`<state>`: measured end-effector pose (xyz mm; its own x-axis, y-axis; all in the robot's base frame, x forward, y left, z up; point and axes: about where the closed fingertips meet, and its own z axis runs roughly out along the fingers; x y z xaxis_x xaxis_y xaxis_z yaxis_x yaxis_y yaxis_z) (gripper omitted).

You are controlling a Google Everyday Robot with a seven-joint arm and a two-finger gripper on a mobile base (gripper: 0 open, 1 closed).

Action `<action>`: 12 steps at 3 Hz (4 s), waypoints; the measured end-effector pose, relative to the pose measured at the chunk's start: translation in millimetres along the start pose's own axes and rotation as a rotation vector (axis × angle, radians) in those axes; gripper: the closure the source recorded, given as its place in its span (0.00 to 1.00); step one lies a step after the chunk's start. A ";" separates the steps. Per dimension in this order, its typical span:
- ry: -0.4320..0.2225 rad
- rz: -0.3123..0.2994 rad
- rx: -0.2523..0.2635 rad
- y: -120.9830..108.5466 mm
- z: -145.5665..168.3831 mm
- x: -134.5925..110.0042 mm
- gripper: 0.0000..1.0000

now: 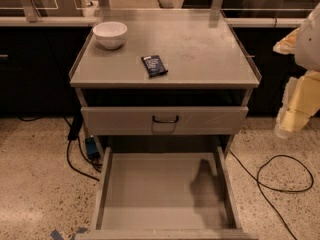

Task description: Place rxbar blueberry into middle drawer

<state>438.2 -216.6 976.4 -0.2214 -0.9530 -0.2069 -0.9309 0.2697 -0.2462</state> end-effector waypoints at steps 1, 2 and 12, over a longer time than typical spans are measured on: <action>0.000 0.000 0.000 0.0 0.0 0.0 0.00; 0.026 -0.037 0.023 -12.6 12.7 -10.3 0.00; -0.042 -0.474 0.001 -153.9 158.4 -208.7 0.00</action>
Offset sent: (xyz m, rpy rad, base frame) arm 0.0482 0.0206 -0.0231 -0.1109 -0.0348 0.0664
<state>673.6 -37.4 907.4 0.2402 -0.9645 -0.1097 -0.9261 -0.1939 -0.3237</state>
